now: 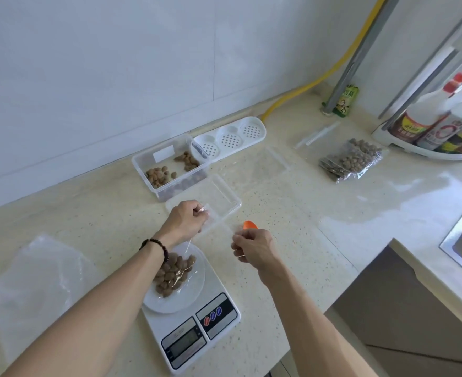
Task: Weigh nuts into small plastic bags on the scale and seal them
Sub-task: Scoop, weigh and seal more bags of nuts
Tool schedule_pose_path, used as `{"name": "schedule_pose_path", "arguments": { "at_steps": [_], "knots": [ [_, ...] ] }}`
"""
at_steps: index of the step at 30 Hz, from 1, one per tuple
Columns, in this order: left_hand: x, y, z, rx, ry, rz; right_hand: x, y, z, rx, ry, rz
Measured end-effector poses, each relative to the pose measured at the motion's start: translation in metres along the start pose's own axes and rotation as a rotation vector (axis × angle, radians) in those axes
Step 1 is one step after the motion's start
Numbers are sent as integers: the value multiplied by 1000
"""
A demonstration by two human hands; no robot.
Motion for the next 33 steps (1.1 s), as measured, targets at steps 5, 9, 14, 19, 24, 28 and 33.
{"name": "schedule_pose_path", "arguments": {
  "at_steps": [5, 9, 14, 19, 24, 28, 33],
  "knots": [
    [20, 18, 33, -39, 118, -12, 12, 7, -24, 99, -68, -31],
    [34, 43, 65, -108, 243, -6, 26, 19, -48, 216, -108, -62],
    [44, 73, 99, -228, 322, -9, 52, 41, -80, 372, -11, -1],
    [47, 99, 136, -352, 391, 47, 78, 65, -108, 498, 75, 70],
    [46, 112, 160, -448, 394, 80, 92, 90, -129, 617, 65, 91],
    [42, 120, 170, -481, 452, 81, 106, 101, -137, 608, 210, 242],
    [41, 123, 178, -525, 447, 45, 111, 111, -140, 671, 210, 157]
  ]
}}
Point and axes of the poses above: each hand's wrist, its own y-axis away from the middle knuckle, its own x-axis out of the back of the hand, z = x × y, the point moved 3 cm from there along -y, towards the middle knuckle, and after that the axes turned 14 degrees about y, right-handed, at the moved point
